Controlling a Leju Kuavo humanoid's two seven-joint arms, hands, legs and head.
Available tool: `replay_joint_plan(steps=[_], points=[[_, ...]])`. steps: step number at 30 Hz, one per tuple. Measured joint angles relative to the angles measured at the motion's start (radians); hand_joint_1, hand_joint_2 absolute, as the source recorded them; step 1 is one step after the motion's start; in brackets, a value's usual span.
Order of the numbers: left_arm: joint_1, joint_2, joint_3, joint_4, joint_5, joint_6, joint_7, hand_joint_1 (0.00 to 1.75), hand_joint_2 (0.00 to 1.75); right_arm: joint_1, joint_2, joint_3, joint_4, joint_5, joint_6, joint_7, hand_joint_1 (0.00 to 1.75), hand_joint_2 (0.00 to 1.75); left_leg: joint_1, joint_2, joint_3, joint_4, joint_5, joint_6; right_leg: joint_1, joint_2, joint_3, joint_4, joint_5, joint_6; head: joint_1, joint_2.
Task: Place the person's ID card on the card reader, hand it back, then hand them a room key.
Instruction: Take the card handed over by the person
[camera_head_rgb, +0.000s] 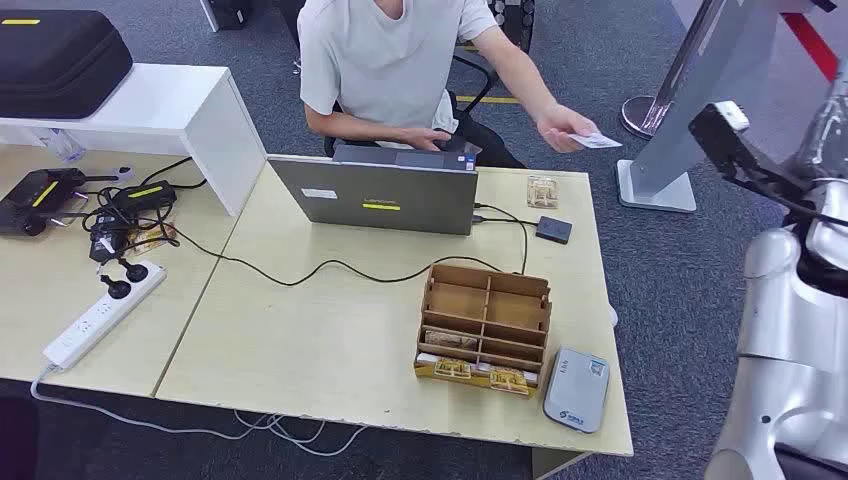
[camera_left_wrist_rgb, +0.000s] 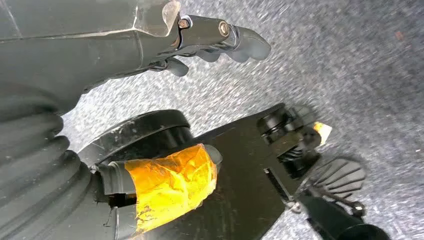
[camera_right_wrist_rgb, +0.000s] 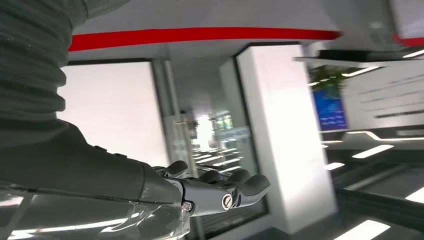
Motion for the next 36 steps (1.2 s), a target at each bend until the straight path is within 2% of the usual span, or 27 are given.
replay_joint_plan(steps=[6, 11, 15, 19, 20, 21, 24, 25, 36], points=[[-0.002, -0.006, -0.031, 0.000, -0.019, 0.044, -0.057, 0.00, 1.75, 0.019, 0.097, 0.114, -0.043, -0.036, 0.037, -0.056, 0.00, 1.75, 0.000, -0.001, 0.000, 0.000, 0.000, 0.000, 0.000, -0.001, 0.000, 0.000, 0.000, 0.000, 0.000, 0.000], [-0.001, -0.009, -0.039, 0.000, 0.002, 0.031, -0.065, 0.00, 1.75, 0.030, 0.133, 0.183, -0.052, -0.068, 0.049, -0.074, 0.00, 1.75, 0.000, -0.001, -0.001, 0.000, 0.000, 0.000, 0.000, -0.002, 0.000, 0.000, 0.000, 0.000, 0.000, 0.000], [-0.001, -0.009, -0.039, 0.001, 0.010, 0.018, -0.065, 0.00, 0.00, 0.034, 0.144, 0.215, -0.052, -0.075, 0.049, -0.075, 0.00, 1.75, 0.000, -0.001, -0.001, 0.000, 0.000, 0.000, 0.000, -0.002, 0.000, -0.001, 0.000, 0.000, 0.000, 0.000], [0.000, -0.009, -0.036, 0.002, 0.078, -0.056, -0.086, 0.00, 1.75, 0.034, 0.147, 0.243, -0.052, -0.098, 0.049, -0.078, 0.00, 1.75, 0.000, -0.001, -0.001, 0.000, 0.000, 0.000, 0.000, -0.001, 0.000, -0.001, 0.000, 0.000, 0.000, 0.000], [0.000, -0.009, -0.032, 0.002, 0.104, -0.088, -0.102, 0.00, 1.75, 0.034, 0.147, 0.251, -0.052, -0.111, 0.050, -0.079, 0.00, 1.75, 0.000, -0.001, -0.001, 0.000, 0.000, 0.000, 0.000, -0.001, -0.001, -0.001, 0.000, 0.000, 0.000, 0.000], [0.001, -0.009, -0.026, 0.002, 0.127, -0.121, -0.118, 0.00, 1.75, 0.033, 0.147, 0.260, -0.052, -0.127, 0.052, -0.080, 0.12, 1.75, 0.000, -0.001, -0.001, 0.000, 0.000, 0.000, 0.000, -0.002, -0.001, -0.001, 0.000, 0.000, 0.000, 0.000], [0.002, -0.010, -0.010, 0.002, 0.165, -0.192, -0.132, 0.00, 1.75, 0.030, 0.147, 0.282, -0.052, -0.166, 0.060, -0.085, 1.43, 1.75, 0.000, -0.001, -0.001, 0.000, 0.000, 0.000, 0.000, -0.002, -0.001, -0.001, 0.000, 0.000, 0.000, 0.000], [0.002, -0.010, -0.007, 0.002, 0.171, -0.205, -0.129, 0.00, 1.75, 0.029, 0.147, 0.289, -0.052, -0.176, 0.062, -0.086, 1.75, 1.75, 0.000, -0.001, -0.001, 0.000, 0.000, 0.000, 0.000, -0.001, -0.001, -0.001, 0.000, 0.000, 0.000, 0.000], [0.005, -0.007, 0.016, 0.002, 0.195, -0.229, -0.108, 0.00, 1.75, 0.025, 0.140, 0.333, -0.050, -0.243, 0.062, -0.096, 1.75, 1.75, 0.000, -0.001, -0.001, 0.000, 0.000, 0.000, 0.000, -0.002, -0.001, -0.001, 0.000, 0.000, 0.000, 0.000]])
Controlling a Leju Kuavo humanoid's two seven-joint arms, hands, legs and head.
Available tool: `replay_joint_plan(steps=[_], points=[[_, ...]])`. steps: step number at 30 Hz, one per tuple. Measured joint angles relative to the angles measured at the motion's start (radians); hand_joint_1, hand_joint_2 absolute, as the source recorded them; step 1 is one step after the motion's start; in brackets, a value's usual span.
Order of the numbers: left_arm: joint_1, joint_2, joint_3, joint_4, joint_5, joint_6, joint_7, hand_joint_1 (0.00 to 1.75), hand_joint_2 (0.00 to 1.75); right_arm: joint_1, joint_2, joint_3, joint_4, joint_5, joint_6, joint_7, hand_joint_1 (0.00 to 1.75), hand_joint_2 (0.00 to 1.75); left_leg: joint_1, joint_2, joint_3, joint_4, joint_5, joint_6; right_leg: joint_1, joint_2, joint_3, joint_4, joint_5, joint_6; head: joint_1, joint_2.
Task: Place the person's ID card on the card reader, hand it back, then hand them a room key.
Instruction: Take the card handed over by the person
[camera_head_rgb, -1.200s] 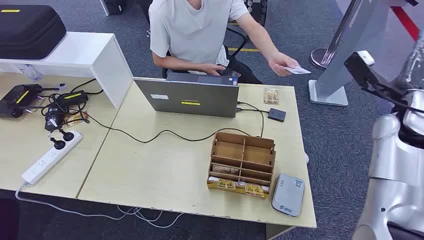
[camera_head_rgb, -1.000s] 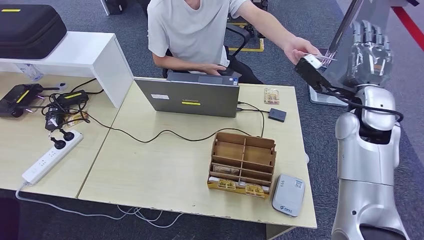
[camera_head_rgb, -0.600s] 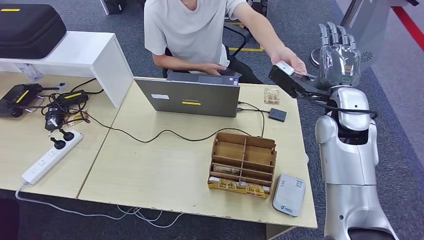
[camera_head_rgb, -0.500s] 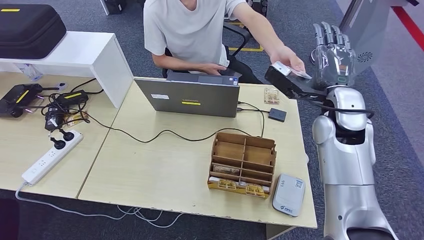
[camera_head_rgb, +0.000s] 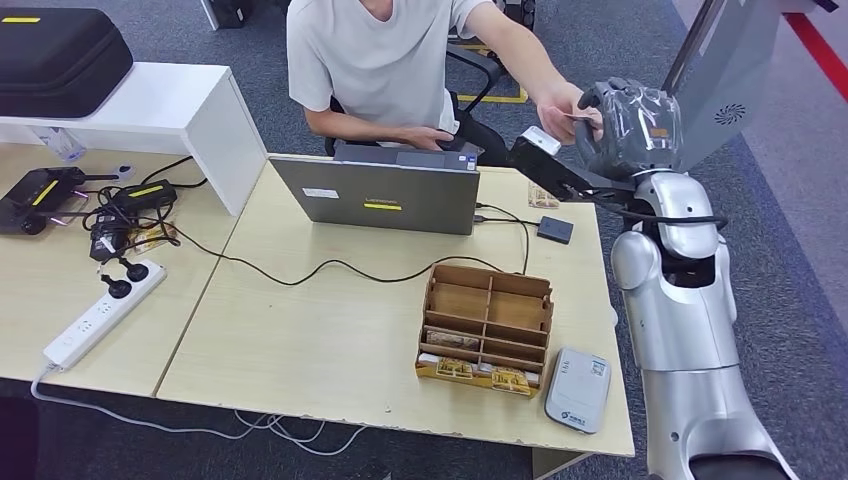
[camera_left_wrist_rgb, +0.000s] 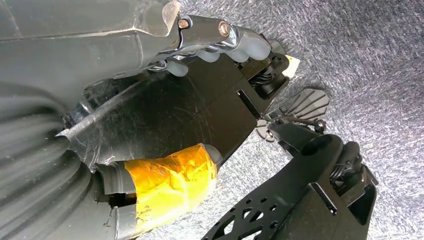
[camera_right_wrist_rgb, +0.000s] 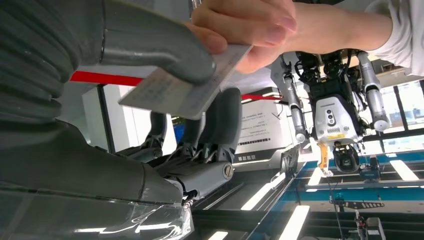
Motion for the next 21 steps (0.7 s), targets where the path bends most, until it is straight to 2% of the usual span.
replay_joint_plan(steps=[15, 21], points=[[0.000, 0.002, 0.003, 0.000, 0.025, -0.016, -0.009, 0.00, 1.75, -0.015, -0.008, 0.042, 0.003, -0.046, -0.006, 0.014, 1.75, 1.75, 0.000, 0.000, 0.000, 0.000, 0.000, 0.000, 0.000, 0.000, 0.000, 0.000, 0.000, 0.000, 0.000, 0.000], [0.002, 0.004, 0.008, 0.000, 0.049, -0.017, -0.023, 0.00, 1.75, 0.003, -0.017, 0.049, -0.006, -0.081, -0.031, -0.011, 1.75, 1.75, 0.000, 0.000, 0.000, 0.000, 0.000, 0.000, 0.000, 0.000, 0.000, 0.000, 0.000, 0.000, 0.000, 0.000]])
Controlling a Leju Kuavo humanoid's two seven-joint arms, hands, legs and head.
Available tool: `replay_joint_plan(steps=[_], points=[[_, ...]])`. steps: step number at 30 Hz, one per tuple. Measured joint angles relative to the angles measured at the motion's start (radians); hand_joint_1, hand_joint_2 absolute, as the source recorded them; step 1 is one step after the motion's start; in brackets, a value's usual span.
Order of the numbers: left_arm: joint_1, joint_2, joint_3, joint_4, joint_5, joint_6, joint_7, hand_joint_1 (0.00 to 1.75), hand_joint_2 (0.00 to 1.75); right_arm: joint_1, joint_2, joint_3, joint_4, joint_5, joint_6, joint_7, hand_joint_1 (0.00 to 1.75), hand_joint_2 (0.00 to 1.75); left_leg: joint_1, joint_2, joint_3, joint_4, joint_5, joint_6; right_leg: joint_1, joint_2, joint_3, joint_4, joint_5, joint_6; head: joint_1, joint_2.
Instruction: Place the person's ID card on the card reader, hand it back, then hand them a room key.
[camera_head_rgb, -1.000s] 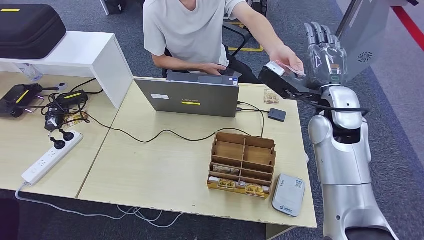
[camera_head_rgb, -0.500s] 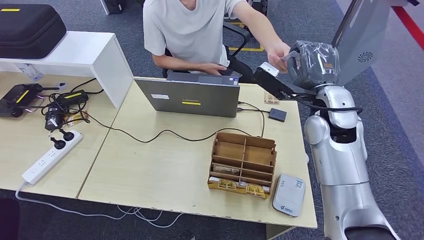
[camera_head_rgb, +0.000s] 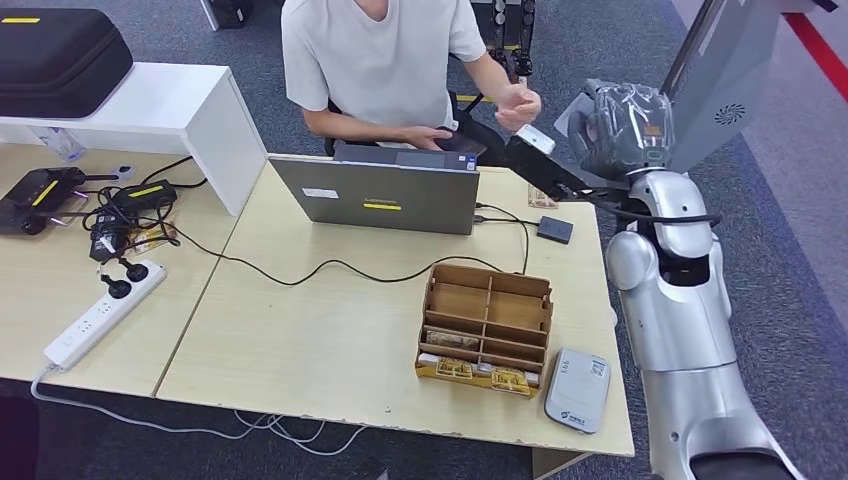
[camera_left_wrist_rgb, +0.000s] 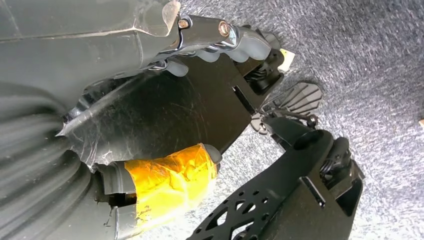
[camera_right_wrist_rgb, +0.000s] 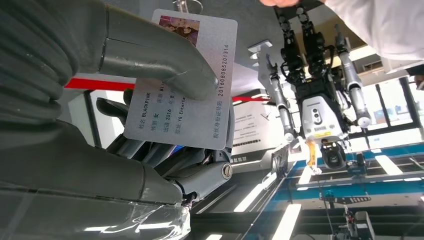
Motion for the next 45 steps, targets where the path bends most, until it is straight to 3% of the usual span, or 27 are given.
replay_joint_plan(steps=[4, 13, 22, 29, 36, 45], points=[[0.005, -0.002, 0.012, 0.000, 0.027, 0.012, 0.008, 0.00, 1.75, 0.074, -0.029, 0.017, -0.080, -0.024, -0.035, -0.033, 1.75, 1.75, 0.000, 0.000, 0.000, 0.000, 0.000, 0.000, 0.000, 0.000, 0.000, -0.001, 0.000, 0.000, 0.000, 0.000], [0.009, -0.014, 0.037, 0.000, 0.071, 0.032, 0.016, 0.00, 1.75, 0.339, -0.128, 0.024, -0.376, -0.046, -0.120, -0.088, 1.75, 1.75, 0.000, -0.001, -0.001, 0.000, -0.002, 0.000, 0.000, -0.001, 0.000, -0.002, -0.001, 0.000, 0.000, 0.000], [0.009, -0.016, 0.043, 0.000, 0.083, 0.034, 0.017, 0.00, 1.75, 0.425, -0.163, 0.024, -0.483, -0.043, -0.138, -0.100, 1.75, 1.75, 0.000, -0.001, 0.000, 0.000, -0.001, 0.000, 0.000, -0.001, 0.000, -0.002, 0.000, 0.000, 0.000, 0.000], [0.012, -0.019, 0.063, 0.000, 0.118, 0.046, 0.021, 0.00, 1.75, 0.666, -0.193, 0.018, -0.634, -0.020, -0.221, -0.145, 1.75, 1.75, 0.000, -0.003, -0.001, 0.000, -0.004, -0.001, 0.000, -0.003, 0.000, -0.002, -0.002, 0.000, 0.000, 0.000], [0.012, -0.019, 0.065, 0.000, 0.127, 0.052, 0.024, 0.00, 1.75, 0.829, -0.193, 0.016, -0.630, 0.026, -0.236, -0.159, 1.75, 1.75, 0.000, -0.002, -0.001, -0.001, -0.005, 0.000, 0.000, -0.003, 0.000, -0.002, -0.004, 0.000, 0.000, 0.000], [0.011, -0.018, 0.065, 0.000, 0.130, 0.055, 0.028, 0.00, 1.75, 0.878, -0.178, 0.016, -0.546, 0.023, -0.241, -0.149, 1.75, 1.75, 0.000, -0.002, -0.001, 0.000, -0.005, 0.000, 0.000, -0.003, 0.000, -0.002, -0.004, 0.000, 0.000, 0.000]])
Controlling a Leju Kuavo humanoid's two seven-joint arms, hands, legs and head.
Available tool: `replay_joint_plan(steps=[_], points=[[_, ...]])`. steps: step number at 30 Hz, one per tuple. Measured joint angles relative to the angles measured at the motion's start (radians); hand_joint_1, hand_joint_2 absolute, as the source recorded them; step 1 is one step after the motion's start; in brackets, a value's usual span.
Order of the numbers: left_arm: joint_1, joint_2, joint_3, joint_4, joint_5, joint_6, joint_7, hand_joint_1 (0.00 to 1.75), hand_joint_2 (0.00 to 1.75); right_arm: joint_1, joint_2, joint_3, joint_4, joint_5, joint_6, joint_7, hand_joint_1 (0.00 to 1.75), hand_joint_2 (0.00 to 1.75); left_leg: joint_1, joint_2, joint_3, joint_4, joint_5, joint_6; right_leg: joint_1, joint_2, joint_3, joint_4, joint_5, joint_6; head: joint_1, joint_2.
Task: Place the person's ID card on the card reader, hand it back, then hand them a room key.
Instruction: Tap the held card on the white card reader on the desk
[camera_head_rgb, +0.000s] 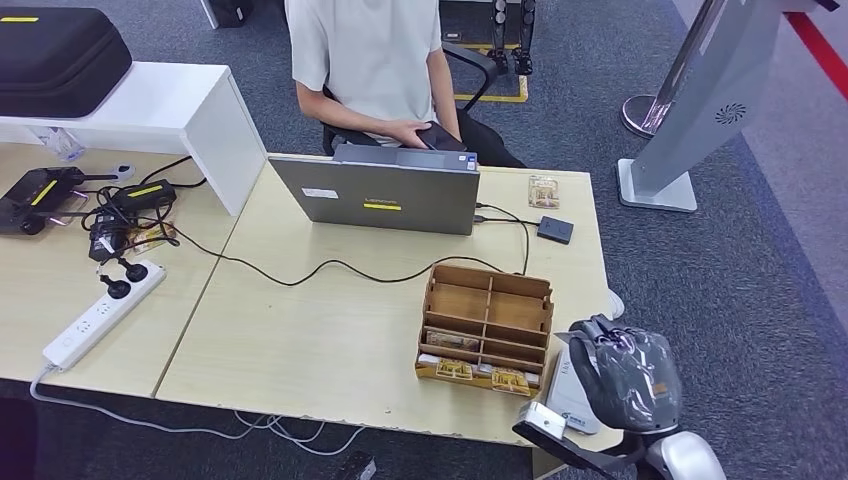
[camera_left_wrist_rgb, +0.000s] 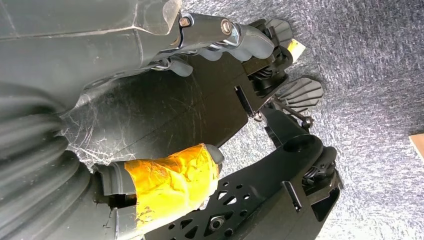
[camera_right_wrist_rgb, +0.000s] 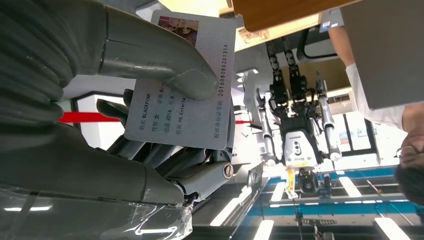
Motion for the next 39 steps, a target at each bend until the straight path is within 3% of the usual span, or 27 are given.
replay_joint_plan(steps=[14, 39], points=[[-0.001, 0.000, 0.000, 0.000, 0.006, 0.007, 0.004, 0.00, 1.75, -0.005, 0.040, 0.004, 0.121, 0.033, -0.037, 0.051, 1.75, 1.75, 0.000, 0.001, 0.000, 0.000, 0.000, 0.000, 0.000, 0.000, 0.000, 0.000, 0.000, 0.000, 0.000, 0.000], [-0.001, 0.005, 0.000, 0.000, 0.025, 0.010, 0.006, 0.00, 1.75, 0.018, 0.065, -0.059, 0.165, 0.020, -0.034, 0.042, 1.75, 1.75, 0.000, 0.001, 0.000, 0.000, 0.000, 0.000, 0.000, 0.000, 0.000, 0.000, 0.000, 0.000, 0.000, 0.000]])
